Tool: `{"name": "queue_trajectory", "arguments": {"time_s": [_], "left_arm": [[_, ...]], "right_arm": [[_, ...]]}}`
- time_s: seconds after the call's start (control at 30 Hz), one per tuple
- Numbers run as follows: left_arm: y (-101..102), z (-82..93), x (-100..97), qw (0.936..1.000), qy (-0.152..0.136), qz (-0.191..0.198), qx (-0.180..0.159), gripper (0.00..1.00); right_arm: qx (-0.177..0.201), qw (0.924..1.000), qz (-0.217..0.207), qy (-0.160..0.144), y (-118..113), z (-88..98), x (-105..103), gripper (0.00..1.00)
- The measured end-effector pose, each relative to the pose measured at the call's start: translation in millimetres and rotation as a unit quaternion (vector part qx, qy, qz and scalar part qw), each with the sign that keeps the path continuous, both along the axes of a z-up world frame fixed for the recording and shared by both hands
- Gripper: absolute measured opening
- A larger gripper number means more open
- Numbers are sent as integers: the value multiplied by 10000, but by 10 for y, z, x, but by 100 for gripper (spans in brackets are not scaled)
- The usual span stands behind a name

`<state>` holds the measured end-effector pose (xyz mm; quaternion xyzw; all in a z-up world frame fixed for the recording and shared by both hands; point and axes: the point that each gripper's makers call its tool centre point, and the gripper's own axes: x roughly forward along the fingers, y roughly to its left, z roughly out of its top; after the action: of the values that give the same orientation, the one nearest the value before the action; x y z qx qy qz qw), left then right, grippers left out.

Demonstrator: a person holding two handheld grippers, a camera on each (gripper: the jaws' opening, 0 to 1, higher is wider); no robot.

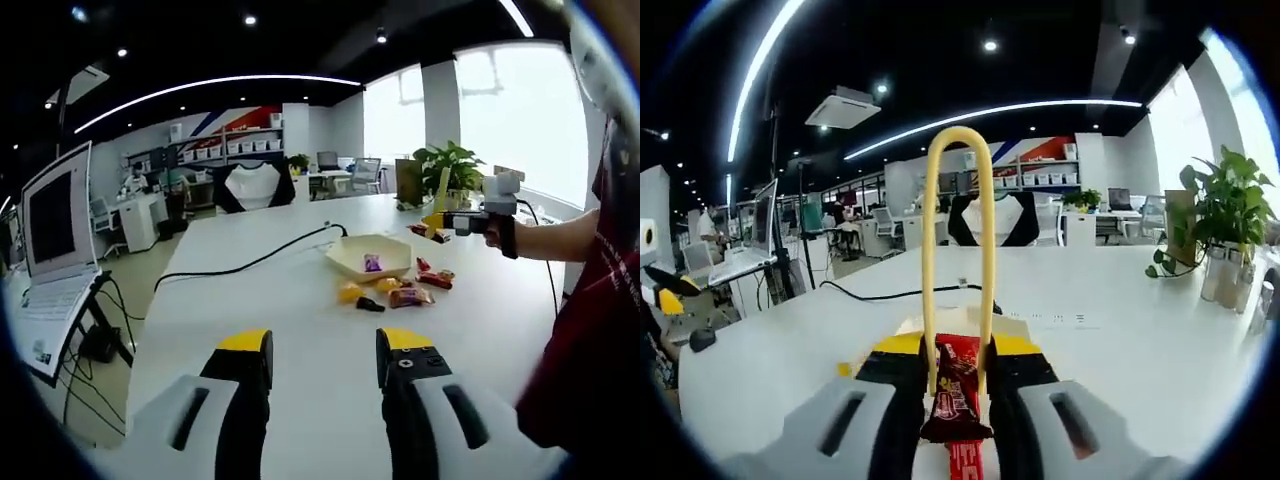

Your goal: Place the target food into the container with the food tongs after gripping and lifting it, then release it inside without dropping or visibly crushing the food.

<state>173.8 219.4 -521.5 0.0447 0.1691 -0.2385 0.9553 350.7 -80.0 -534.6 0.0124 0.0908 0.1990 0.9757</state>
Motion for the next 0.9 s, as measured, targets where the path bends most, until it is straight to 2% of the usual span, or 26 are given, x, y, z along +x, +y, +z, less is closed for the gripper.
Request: {"name": "queue_trajectory", "arguments": {"time_s": [0.1,0.17,0.27,0.53,0.6,0.67,0.7,0.9], "left_arm": [[-11,-5,-25,10000,19,-13,41,44],[-6,-15,-27,10000,37,-11,77,44],[-4,-16,-31,10000,55,18,53,44],[80,-35,-86,9997,143,140,152,44],[92,-43,-101,9996,167,163,174,44],[96,-53,-122,9995,200,184,188,44],[92,-55,-130,9994,206,183,201,44],[75,-76,-116,9993,258,173,223,44]], "right_arm": [[16,10000,-28,-56,15,42,122,19],[-166,9997,22,-165,52,47,221,19],[-215,9996,61,-180,117,26,360,19],[-125,9999,46,-108,194,-78,569,20],[-95,9999,33,-80,207,-138,587,24],[-297,9993,204,24,270,-293,593,26],[-263,9993,242,70,290,-319,586,26],[-192,9990,406,-13,338,-216,501,26]]}}
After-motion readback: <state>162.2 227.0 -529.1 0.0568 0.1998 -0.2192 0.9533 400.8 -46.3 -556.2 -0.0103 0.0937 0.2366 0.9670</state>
